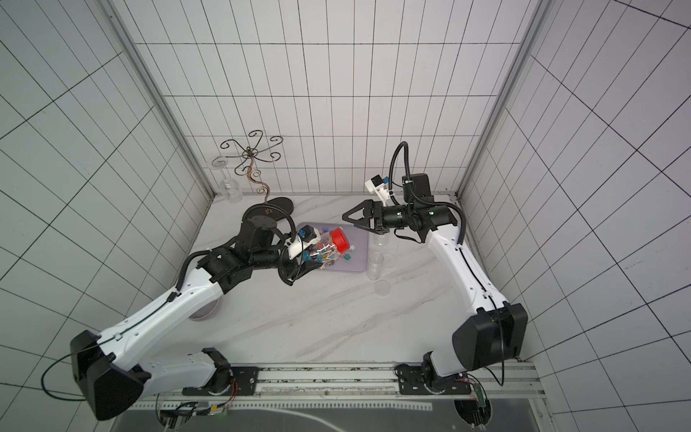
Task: Pour the candies out of the jar
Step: Unscrew the lid from the jar.
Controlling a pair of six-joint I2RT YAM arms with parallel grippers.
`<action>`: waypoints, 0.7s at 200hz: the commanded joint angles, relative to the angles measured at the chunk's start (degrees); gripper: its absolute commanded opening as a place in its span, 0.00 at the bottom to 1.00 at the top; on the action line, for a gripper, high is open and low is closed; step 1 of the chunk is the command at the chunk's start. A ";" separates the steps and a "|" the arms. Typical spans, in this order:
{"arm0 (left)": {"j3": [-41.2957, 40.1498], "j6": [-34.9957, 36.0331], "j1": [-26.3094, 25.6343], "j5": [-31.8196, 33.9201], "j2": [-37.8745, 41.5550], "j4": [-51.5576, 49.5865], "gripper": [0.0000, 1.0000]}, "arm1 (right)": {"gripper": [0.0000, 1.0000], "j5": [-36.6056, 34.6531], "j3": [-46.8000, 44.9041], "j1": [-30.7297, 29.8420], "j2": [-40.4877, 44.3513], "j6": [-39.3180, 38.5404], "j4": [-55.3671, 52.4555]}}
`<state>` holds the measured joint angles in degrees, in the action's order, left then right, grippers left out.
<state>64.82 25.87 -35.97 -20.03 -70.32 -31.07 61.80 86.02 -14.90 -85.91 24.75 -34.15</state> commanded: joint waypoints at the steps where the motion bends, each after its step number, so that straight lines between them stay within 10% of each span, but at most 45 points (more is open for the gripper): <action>1: 0.24 1.63 -0.33 3.89 1.68 2.80 0.61 | 0.97 -0.82 3.52 -0.34 -1.57 -2.06 -6.17; 140: 0.69 1.18 -0.77 2.82 1.21 2.68 0.61 | 0.90 2.26 -1.45 -5.02 -3.91 -1.08 -1.96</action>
<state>64.77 26.61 -36.45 -16.08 -70.32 -31.09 61.60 85.89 -19.22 -89.17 23.57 -38.11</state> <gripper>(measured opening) 0.697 0.919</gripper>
